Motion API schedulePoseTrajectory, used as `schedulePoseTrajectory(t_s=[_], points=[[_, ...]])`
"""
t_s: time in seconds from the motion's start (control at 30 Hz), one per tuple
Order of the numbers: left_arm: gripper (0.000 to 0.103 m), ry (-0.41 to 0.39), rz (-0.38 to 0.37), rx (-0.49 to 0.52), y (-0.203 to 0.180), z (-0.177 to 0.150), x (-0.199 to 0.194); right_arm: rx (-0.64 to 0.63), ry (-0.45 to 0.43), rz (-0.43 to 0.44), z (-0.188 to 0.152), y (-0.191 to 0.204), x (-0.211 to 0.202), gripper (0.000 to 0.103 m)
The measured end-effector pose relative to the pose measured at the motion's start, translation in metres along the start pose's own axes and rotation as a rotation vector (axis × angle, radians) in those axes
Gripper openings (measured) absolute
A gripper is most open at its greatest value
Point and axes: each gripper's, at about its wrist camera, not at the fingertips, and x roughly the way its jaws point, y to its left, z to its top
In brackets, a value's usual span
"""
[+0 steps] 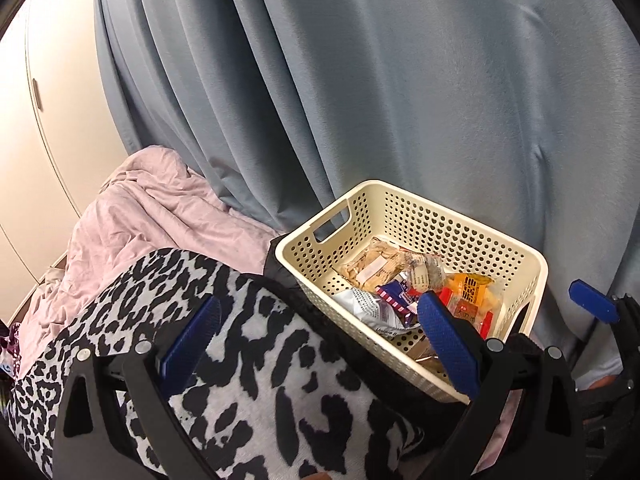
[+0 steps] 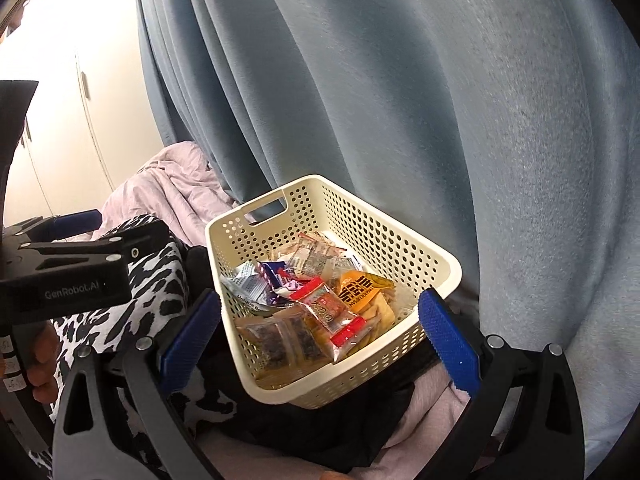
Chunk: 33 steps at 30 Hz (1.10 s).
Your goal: Organize snacks
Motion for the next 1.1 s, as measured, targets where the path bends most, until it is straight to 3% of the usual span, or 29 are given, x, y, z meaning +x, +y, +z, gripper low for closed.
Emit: schedulePoseTrajectory(t_s=[1.1], points=[[0.098, 0.012, 0.003, -0.012, 0.015, -0.024, -0.023, -0.078, 0.02, -0.03, -0.004, 0.028, -0.013, 0.1]])
